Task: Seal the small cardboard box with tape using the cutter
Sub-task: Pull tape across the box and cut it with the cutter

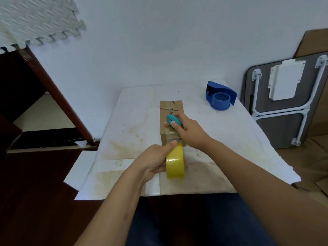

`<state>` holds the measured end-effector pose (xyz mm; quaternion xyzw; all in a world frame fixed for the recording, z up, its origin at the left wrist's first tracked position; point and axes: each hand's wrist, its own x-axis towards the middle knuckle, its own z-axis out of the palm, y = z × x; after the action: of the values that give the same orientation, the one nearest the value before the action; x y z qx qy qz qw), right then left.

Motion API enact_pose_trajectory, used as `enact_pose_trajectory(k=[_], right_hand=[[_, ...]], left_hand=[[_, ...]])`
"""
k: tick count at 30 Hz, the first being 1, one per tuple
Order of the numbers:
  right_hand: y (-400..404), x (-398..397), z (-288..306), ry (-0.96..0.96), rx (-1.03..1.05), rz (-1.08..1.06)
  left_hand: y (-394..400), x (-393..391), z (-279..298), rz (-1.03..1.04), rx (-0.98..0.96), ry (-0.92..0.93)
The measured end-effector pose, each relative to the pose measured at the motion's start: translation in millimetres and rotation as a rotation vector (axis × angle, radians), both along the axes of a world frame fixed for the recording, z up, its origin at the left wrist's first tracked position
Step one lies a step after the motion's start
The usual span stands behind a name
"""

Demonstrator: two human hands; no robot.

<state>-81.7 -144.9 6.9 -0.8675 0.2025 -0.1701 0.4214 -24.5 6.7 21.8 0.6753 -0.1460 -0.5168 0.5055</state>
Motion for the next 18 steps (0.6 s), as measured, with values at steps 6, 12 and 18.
enact_pose_trajectory(k=[6,12,18], right_hand=[[0.1,0.0,1.3,-0.009,0.016,0.006],[-0.7,-0.2,0.9,-0.027,0.043,0.011],[-2.3,0.8,-1.7,-0.042,0.078,0.007]], left_hand=[[0.0,1.9,2.5,-0.026,0.021,0.011],[-1.1,7.5,6.2,-0.069,0.069,0.007],[-0.5,8.2,1.2,-0.107,0.137,0.055]])
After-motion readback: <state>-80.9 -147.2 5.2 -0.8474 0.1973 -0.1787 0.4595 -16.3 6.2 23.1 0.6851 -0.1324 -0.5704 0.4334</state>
